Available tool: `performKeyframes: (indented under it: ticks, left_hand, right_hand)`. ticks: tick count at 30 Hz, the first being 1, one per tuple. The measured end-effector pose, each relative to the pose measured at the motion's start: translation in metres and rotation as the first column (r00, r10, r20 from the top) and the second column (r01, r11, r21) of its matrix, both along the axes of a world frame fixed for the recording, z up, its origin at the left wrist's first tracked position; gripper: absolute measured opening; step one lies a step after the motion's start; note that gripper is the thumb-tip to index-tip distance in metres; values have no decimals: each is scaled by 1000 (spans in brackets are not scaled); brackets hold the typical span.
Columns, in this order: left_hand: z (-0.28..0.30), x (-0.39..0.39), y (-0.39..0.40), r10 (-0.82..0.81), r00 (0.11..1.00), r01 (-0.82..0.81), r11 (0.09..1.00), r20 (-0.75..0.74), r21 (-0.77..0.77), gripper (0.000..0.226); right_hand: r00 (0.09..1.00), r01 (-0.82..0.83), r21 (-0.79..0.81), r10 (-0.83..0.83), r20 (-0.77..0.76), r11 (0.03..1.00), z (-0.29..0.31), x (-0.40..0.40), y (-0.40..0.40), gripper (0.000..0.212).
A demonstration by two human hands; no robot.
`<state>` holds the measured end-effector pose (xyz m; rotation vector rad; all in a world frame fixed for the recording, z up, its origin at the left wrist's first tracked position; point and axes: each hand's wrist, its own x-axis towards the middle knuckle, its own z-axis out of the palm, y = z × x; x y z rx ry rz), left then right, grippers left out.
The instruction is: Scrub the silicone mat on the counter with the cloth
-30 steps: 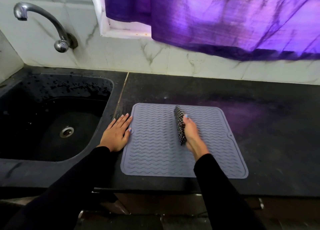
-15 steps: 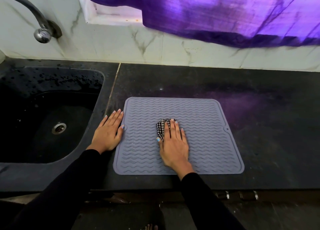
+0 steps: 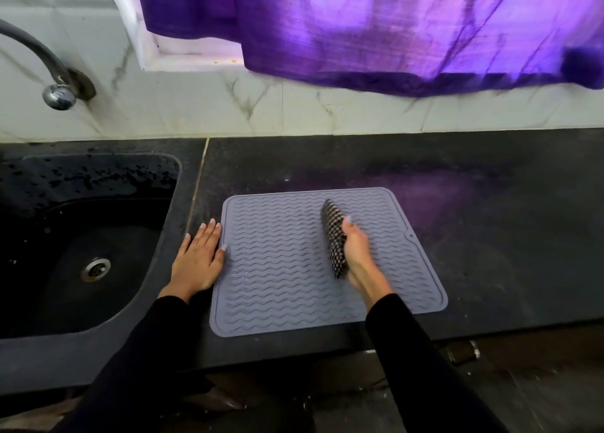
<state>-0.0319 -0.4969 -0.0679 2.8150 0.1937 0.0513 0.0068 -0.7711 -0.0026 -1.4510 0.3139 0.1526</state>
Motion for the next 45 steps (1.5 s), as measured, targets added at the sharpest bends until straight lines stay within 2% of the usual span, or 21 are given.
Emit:
performKeyframes:
  ticks: [1,3,6,8,9,14,18,21,23,24,25,26,27,28,30,31,33,35,36,37,45]
  left_hand:
    - [0,-1,-3,17,1000,-17,1000,-1,-3,76]
    - [0,-3,-8,40,999,-40,999,24,16,79]
    - [-1,-6,-11,47,997,-50,997,57,57,85]
    - [-2,-5,-13,45,997,-48,997,56,57,85]
    - [-1,-5,-12,45,997,-48,997,58,58,85]
    - [-1,-6,-13,34,998,-37,997,51,71,83]
    - [-2,-6,-13,38,997,-44,996,74,75,82]
    - [-2,-5,-14,41,996,-47,996,75,78,83]
    - [-1,-6,-15,43,996,-49,996,74,79,83]
    - [-1,-6,-15,44,997,-49,996,70,78,84]
    - [0,-6,-14,43,997,-48,996,70,77,84]
    - [1,-7,-14,42,997,-47,996,71,75,85]
    - [1,-7,-13,44,996,-49,996,74,71,85]
    - [1,-7,-13,45,996,-50,996,76,67,85]
    - [1,-7,-13,46,995,-51,997,85,60,85]
    - [1,-8,-13,47,995,-52,997,90,55,84]
    - [0,-7,-13,51,993,-57,997,105,46,83]
    - [-1,-6,-12,53,992,-58,997,118,44,83]
    - [-2,-6,-11,52,991,-58,997,122,47,82]
    - [-3,-5,-11,53,991,-60,997,126,51,81]
    - [-4,-4,-11,47,992,-55,996,116,72,80]
  right_hand:
    - [998,37,-64,-34,58,997,4,0,-6,40]
    - [975,-13,-419,105,195,908,4,-3,-17,42]
    - [914,-131,-865,397,84,485,-19,-19,-16,46]
    - [861,-46,-977,504,68,210,-38,-32,-5,55]
    - [853,-1,-990,517,71,138,-44,-36,-1,61]
    - [835,-77,-991,550,-4,110,-48,-25,-7,63]
    - [817,-164,-973,575,-41,164,-42,-18,-11,59]
    - [834,-201,-913,551,31,355,-35,-12,-18,49]
    - [886,-248,-791,462,49,559,-29,-7,-19,43]
    - [931,-241,-631,360,65,738,-27,-3,-20,41]
    - [975,-184,-357,216,54,916,-19,1,-21,39]
    - [997,-73,-62,73,-2,995,-13,4,-24,39]
    - [997,56,92,-51,-50,994,-9,9,-30,40]
    - [992,124,104,-119,-48,987,-5,11,-37,41]
    - [992,103,-202,-86,89,974,-2,9,-49,42]
    - [988,61,-405,3,156,912,-4,6,-53,44]
    - [969,-35,-729,201,143,683,-20,-6,-50,47]
    - [927,0,-936,352,132,351,-40,-23,-36,52]
    - [908,32,-973,400,125,230,-49,-28,-31,55]
    - [902,48,-984,416,117,172,-52,-29,-29,59]
    - [881,-47,-995,474,2,93,-45,-18,-36,78]
